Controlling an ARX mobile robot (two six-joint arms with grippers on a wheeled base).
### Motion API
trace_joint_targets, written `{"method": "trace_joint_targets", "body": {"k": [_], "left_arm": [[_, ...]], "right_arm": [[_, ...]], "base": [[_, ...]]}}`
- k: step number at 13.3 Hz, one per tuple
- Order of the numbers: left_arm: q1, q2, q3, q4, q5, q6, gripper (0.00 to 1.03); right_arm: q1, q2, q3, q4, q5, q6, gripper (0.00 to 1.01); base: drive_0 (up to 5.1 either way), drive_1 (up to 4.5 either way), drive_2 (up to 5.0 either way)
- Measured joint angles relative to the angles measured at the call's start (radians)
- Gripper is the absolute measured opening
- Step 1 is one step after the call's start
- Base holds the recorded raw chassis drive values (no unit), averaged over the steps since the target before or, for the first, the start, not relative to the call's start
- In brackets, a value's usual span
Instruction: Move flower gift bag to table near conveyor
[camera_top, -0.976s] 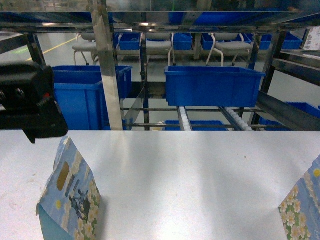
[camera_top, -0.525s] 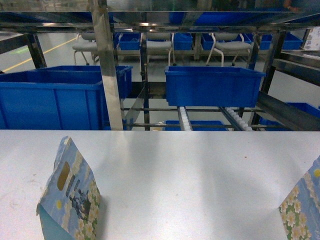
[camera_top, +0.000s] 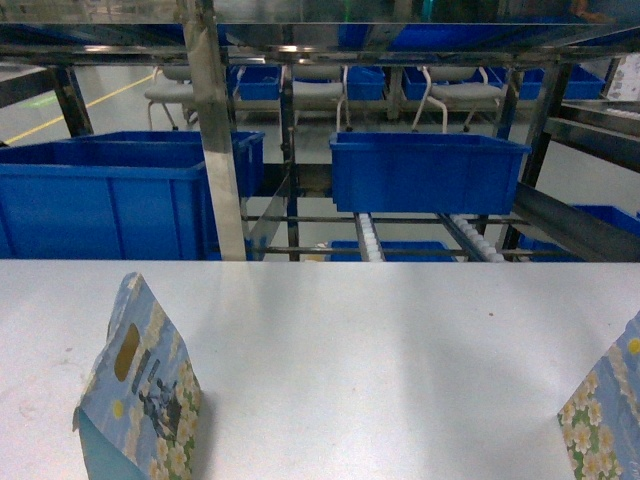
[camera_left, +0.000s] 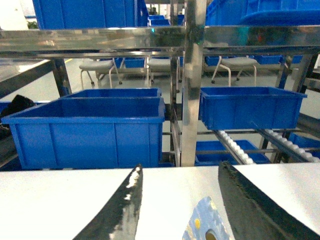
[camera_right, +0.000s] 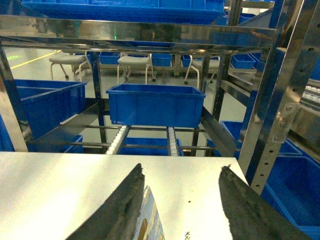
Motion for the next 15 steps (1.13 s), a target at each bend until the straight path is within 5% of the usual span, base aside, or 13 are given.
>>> {"method": "trace_joint_targets", "body": {"k": [4, 6, 7, 10, 11, 15], "left_arm": [[0.086, -0.126, -0.071, -0.056, 0.092, -0.010, 0.02], [0.113, -0.177, -0.096, -0.085, 0.117, -0.008, 0.02], [0.230, -0.259, -0.121, -0.142, 0.215, -0.010, 0.02], [0.222, -0.340, -0.158, -0.174, 0.231, -0.010, 0.02], [0.222, -0.368, -0.158, -0.195, 0.229, -0.010, 0.02], [0.222, -0.452, -0.158, -0.281, 0.230, -0.010, 0.02]], "right_arm": [[0.000, -0.087, -0.049, -0.044, 0.000, 0.001, 0.02], [0.000, -0.119, -0.058, -0.065, 0.000, 0.000, 0.02], [0.000, -0.168, -0.085, -0.072, 0.000, 0.000, 0.02], [0.000, -0.256, -0.095, -0.164, 0.000, 0.000, 0.02], [0.000, -0.360, -0.095, -0.295, 0.000, 0.000, 0.02], [0.000, -0.388, -0.094, -0.291, 0.000, 0.000, 0.02]], "base": [[0.0, 0.00, 0.0], [0.0, 0.00, 0.0], [0.0, 0.00, 0.0], [0.0, 0.00, 0.0], [0.0, 0.00, 0.0], [0.0, 0.00, 0.0]]}}
